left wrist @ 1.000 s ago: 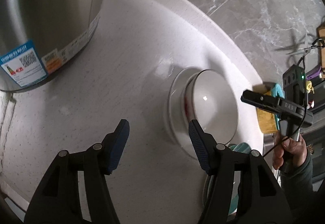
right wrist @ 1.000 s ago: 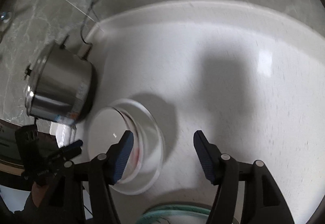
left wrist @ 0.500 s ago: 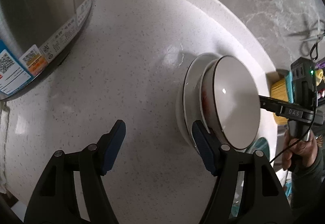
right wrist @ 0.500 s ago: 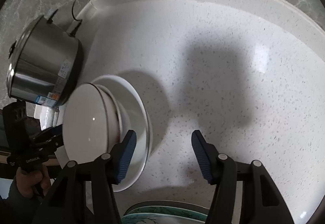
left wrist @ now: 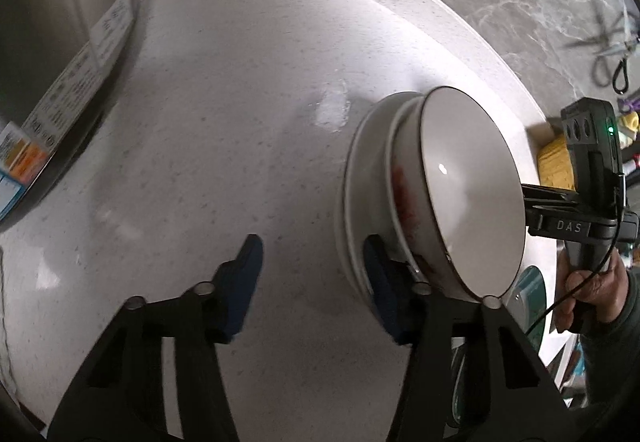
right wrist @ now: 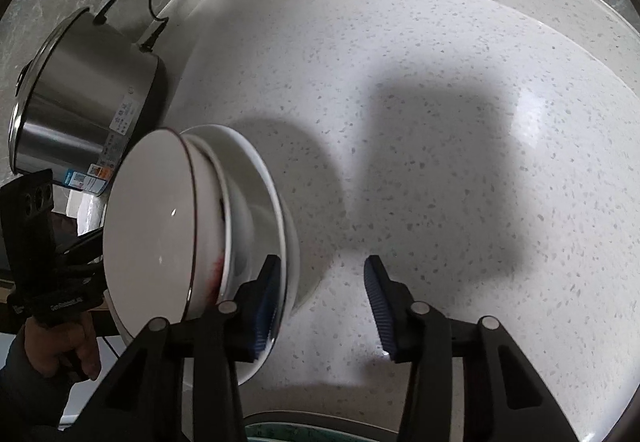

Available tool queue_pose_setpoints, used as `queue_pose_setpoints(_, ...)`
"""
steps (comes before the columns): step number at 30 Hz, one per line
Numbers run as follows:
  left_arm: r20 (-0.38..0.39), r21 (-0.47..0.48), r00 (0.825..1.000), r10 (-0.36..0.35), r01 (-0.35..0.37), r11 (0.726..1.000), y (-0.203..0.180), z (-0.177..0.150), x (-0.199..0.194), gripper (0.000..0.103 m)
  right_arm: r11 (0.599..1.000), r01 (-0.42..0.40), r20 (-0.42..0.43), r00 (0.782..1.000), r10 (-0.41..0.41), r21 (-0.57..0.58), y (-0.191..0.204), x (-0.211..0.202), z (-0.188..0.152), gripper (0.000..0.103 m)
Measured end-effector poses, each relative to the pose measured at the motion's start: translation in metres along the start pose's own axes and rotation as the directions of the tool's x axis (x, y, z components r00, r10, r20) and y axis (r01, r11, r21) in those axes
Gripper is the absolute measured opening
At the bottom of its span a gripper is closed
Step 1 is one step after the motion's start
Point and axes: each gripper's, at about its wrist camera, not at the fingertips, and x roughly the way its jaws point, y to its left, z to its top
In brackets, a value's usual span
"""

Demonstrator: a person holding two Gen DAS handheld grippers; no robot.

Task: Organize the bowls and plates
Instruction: 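Close both grippers on the rim of the nested bowl stack, then lift the bowl stack with both grippers and carry it over the teal floral plates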

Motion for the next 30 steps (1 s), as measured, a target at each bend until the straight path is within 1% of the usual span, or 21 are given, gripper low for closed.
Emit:
queue_pose_setpoints(2, -0.006, 0.004, 1.0, -0.016, 0.016, 1.0, -0.001, 0.003, 0.005, 0.037, 1.0, -0.01, -0.001, 1.0, 0.01, -0.001, 0.0, 0.001, 0.001, 0.044)
queue_pose_setpoints(4, -0.014, 0.007, 1.0, -0.028, 0.029, 1.0, -0.002, 0.005, 0.008, 0.031, 1.0, -0.022, 0.0, 1.0, 0.022, -0.004, 0.0, 0.002, 0.001, 0.04)
queue_pose_setpoints(6, -0.019, 0.013, 0.999, -0.03, 0.03, 0.999, -0.007, 0.008, 0.011, 0.027, 0.999, -0.038, -0.002, 0.999, 0.038, 0.003, 0.0, 0.005, 0.001, 0.038)
queue_pose_setpoints(7, -0.02, 0.014, 0.999, -0.036, 0.037, 0.999, -0.007, 0.009, 0.012, 0.023, 0.999, -0.049, -0.004, 0.999, 0.049, 0.006, 0.0, 0.007, 0.0, 0.033)
queue_pose_setpoints(8, -0.021, 0.015, 0.999, -0.039, 0.039, 0.999, -0.009, 0.01, 0.013, 0.02, 0.998, -0.061, -0.008, 0.998, 0.061, 0.007, 0.001, 0.008, -0.001, 0.031)
queue_pose_setpoints(9, -0.019, 0.019, 0.999, -0.037, 0.037, 0.999, -0.011, 0.01, 0.014, 0.019, 0.997, -0.076, -0.007, 0.997, 0.076, 0.008, 0.002, 0.009, -0.001, 0.023)
queue_pose_setpoints(10, -0.019, 0.027, 0.999, -0.036, 0.036, 0.999, -0.014, 0.011, 0.014, 0.014, 0.996, -0.09, -0.009, 0.996, 0.09, 0.007, 0.005, 0.01, -0.001, 0.018)
queue_pose_setpoints(12, -0.023, 0.053, 1.0, -0.013, 0.014, 0.998, -0.022, 0.013, 0.016, 0.013, 0.997, -0.076, -0.005, 0.997, 0.076, 0.0, 0.009, 0.01, -0.001, 0.018)
queue_pose_setpoints(13, -0.024, 0.054, 1.0, -0.006, 0.007, 0.999, -0.025, 0.014, 0.017, 0.013, 0.997, -0.082, -0.005, 0.997, 0.082, 0.011, 0.008, 0.01, 0.0, 0.017)
queue_pose_setpoints(16, -0.023, 0.047, 1.0, -0.006, 0.007, 0.999, -0.029, 0.014, 0.018, 0.012, 0.993, -0.105, 0.001, 0.994, 0.106, 0.058, 0.002, 0.01, 0.0, 0.017)
queue_pose_setpoints(19, -0.019, 0.062, 1.0, 0.003, -0.002, 0.998, -0.03, 0.012, 0.016, 0.011, 0.993, -0.094, 0.007, 0.996, 0.093, 0.07, 0.003, 0.009, -0.001, 0.017)
queue_pose_setpoints(24, -0.018, 0.057, 1.0, 0.0, 0.001, 0.998, -0.027, 0.009, 0.013, 0.01, 0.992, -0.081, 0.025, 0.997, 0.079, 0.092, 0.004, 0.007, -0.005, 0.017)
queue_pose_setpoints(30, -0.02, 0.07, 1.0, 0.003, -0.001, 0.998, -0.029, 0.011, 0.009, 0.01, 0.989, -0.075, 0.046, 0.997, 0.069, 0.13, 0.002, 0.0, -0.005, 0.017)
